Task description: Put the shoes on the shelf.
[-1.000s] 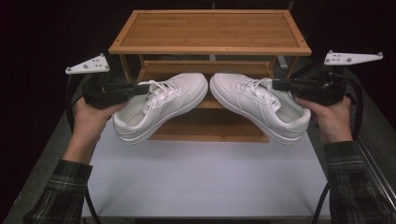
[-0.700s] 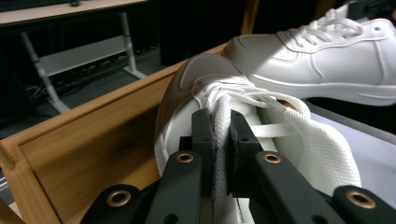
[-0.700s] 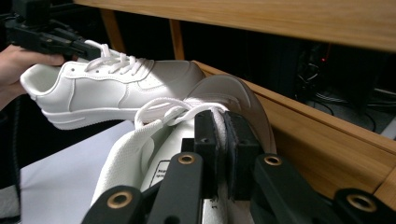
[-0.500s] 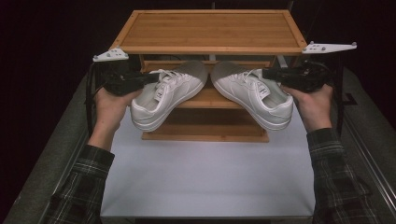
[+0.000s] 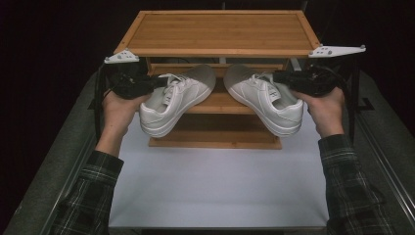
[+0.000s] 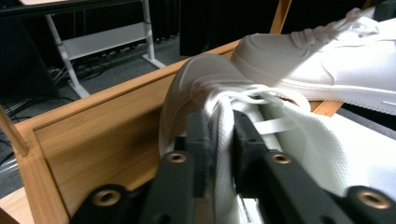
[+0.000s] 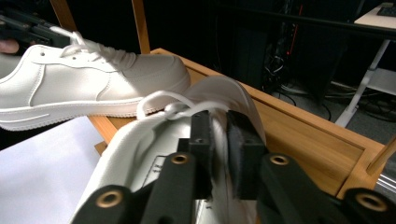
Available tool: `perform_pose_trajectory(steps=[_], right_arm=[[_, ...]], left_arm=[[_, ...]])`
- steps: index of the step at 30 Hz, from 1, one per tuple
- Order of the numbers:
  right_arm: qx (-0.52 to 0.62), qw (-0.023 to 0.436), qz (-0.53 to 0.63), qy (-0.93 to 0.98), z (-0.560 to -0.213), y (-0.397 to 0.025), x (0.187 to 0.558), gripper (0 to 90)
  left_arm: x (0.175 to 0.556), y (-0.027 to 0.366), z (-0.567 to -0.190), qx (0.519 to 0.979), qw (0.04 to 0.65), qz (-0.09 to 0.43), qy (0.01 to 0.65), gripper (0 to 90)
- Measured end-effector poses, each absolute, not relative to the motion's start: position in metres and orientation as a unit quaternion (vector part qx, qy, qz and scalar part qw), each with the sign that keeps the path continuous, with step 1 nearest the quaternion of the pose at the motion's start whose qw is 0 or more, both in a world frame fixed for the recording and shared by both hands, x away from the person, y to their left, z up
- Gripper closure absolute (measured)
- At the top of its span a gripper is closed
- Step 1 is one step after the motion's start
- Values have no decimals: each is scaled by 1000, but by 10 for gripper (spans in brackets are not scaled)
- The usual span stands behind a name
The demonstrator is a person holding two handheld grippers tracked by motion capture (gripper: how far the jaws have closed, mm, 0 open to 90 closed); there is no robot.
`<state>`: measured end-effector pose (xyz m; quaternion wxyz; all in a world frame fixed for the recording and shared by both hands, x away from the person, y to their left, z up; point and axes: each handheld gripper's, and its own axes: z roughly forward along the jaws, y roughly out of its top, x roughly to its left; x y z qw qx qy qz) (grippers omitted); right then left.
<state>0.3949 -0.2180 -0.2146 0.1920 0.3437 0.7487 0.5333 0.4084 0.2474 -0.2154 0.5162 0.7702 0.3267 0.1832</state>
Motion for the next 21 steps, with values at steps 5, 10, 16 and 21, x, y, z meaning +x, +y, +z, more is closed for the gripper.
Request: perform_pose_trajectory(steps=[5,10,16,21], right_arm=[[346,194,545,739,-209,-222,394,682],[350,192,550,734,-207,-225,390,527],[361,184,554,727,-196,-231,379,348],[365,175,563,721,-192,-240,365,274]], left_arm=[[410,251,-214,761,526,183,332,626],[407,255,-210,755,537,181,330,498],[390,258,-194,763,537,185,309,308],[374,266,-189,768,536,186,298,226]])
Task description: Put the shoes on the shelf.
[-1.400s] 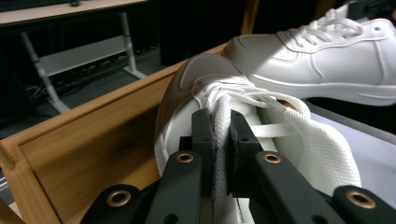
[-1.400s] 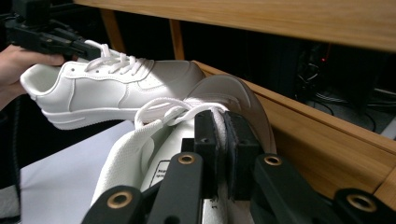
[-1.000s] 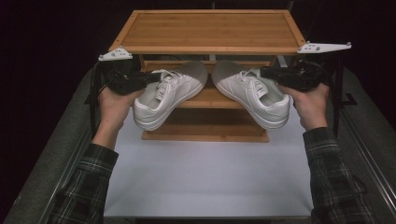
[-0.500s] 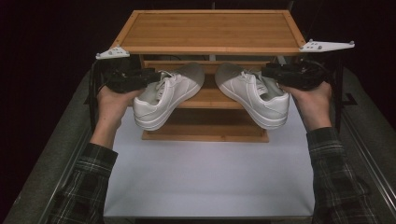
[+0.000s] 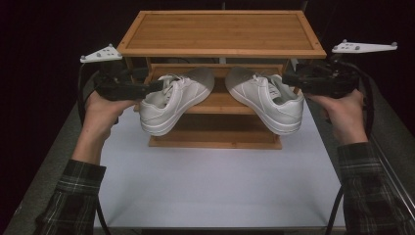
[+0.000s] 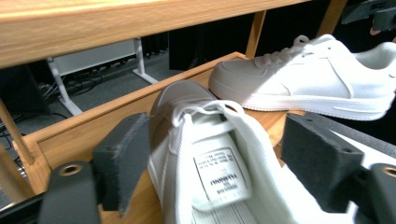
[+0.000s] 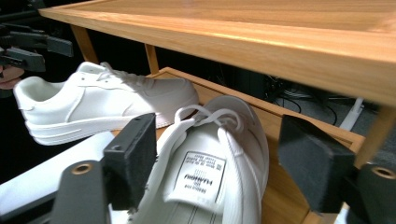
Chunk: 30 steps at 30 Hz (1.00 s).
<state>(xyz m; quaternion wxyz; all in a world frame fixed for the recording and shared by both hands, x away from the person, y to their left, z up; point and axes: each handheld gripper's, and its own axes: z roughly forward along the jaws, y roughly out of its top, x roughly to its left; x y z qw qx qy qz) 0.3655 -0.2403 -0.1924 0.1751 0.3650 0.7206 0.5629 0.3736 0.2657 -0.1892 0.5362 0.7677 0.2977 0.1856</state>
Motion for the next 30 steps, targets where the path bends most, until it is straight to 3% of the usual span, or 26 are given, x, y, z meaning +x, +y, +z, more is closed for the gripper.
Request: perform_pose_trajectory(steps=[13,30], right_arm=[[359,167,572,718,-209,-272,323,139],[350,130,554,744,-282,-264,310,135]], left_arm=[[338,295,-201,771,539,186,284,29],[332,294,-281,785,531,151,280,25]])
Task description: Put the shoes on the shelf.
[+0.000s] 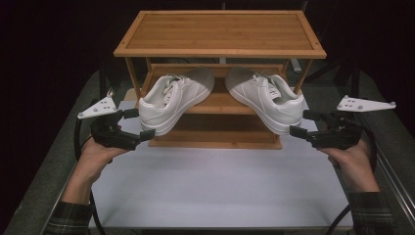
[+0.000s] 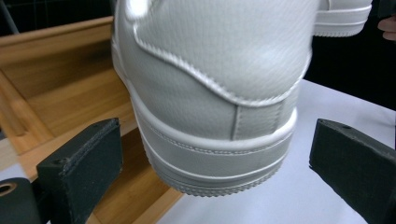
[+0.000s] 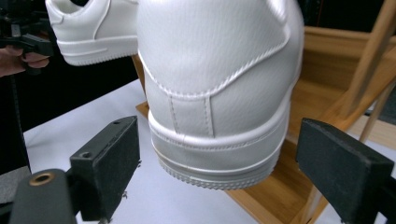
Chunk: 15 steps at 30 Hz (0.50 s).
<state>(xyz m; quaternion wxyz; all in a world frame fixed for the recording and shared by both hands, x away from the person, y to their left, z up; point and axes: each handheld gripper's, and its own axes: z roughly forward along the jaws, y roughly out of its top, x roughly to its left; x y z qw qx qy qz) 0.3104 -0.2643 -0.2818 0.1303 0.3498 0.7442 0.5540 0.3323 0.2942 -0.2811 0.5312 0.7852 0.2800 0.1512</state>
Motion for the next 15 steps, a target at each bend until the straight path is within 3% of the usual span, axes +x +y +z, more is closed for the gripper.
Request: perform_pose_trajectory(steps=[7,15], right_arm=[[349,139,538,754,-285,-253,317,140],[339,136,544,756,-286,-252,318,164]], left_arm=[[337,288,-285,788,530,160,269,106],[337,286,-285,787,534,159,266,110]])
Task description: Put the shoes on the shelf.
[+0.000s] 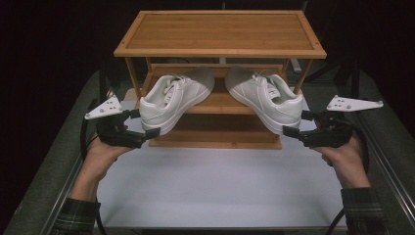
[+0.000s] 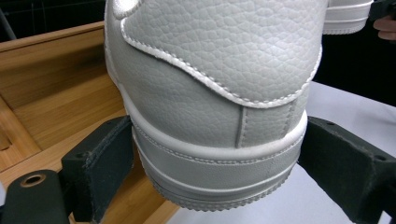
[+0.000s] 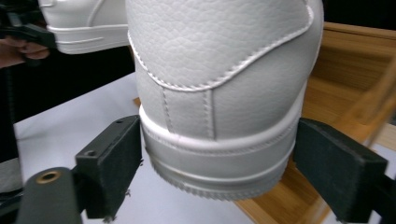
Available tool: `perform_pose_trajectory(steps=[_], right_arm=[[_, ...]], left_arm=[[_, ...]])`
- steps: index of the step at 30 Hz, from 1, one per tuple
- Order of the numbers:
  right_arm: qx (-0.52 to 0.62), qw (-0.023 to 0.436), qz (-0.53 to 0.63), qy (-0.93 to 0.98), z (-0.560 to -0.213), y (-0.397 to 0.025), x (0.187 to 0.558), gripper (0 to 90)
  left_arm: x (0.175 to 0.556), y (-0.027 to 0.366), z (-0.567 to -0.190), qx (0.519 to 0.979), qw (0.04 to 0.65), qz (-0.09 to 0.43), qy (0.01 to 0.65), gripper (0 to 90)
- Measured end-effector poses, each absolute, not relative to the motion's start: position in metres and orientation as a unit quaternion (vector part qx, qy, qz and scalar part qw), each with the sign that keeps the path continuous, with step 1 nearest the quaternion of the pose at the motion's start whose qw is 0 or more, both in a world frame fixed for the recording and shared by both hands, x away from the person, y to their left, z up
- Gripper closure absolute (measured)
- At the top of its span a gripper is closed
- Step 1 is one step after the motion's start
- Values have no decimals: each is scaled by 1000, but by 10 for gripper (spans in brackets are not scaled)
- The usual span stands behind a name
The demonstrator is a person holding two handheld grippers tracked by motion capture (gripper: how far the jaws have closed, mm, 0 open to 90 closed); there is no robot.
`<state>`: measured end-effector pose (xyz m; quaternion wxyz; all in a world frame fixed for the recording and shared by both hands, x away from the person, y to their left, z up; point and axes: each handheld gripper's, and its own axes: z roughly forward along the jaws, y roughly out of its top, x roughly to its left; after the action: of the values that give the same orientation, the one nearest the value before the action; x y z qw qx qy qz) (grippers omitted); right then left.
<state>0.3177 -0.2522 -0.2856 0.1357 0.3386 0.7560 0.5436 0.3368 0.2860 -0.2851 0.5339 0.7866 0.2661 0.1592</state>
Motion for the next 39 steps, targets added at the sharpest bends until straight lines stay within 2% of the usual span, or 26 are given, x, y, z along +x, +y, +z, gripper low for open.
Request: perform_pose_trajectory(steps=[12,16,30,39], right_arm=[[315,119,563,755,-287,-233,324,243],[304,108,571,755,-288,-227,327,281],[287,102,578,757,-287,-203,337,312],[278,112,579,758,-288,-183,345,345]], left_arm=[[340,257,-285,795,543,139,233,160],[343,246,-286,796,548,130,220,215],[359,205,-288,787,566,128,209,244],[363,200,-287,788,562,136,209,268]])
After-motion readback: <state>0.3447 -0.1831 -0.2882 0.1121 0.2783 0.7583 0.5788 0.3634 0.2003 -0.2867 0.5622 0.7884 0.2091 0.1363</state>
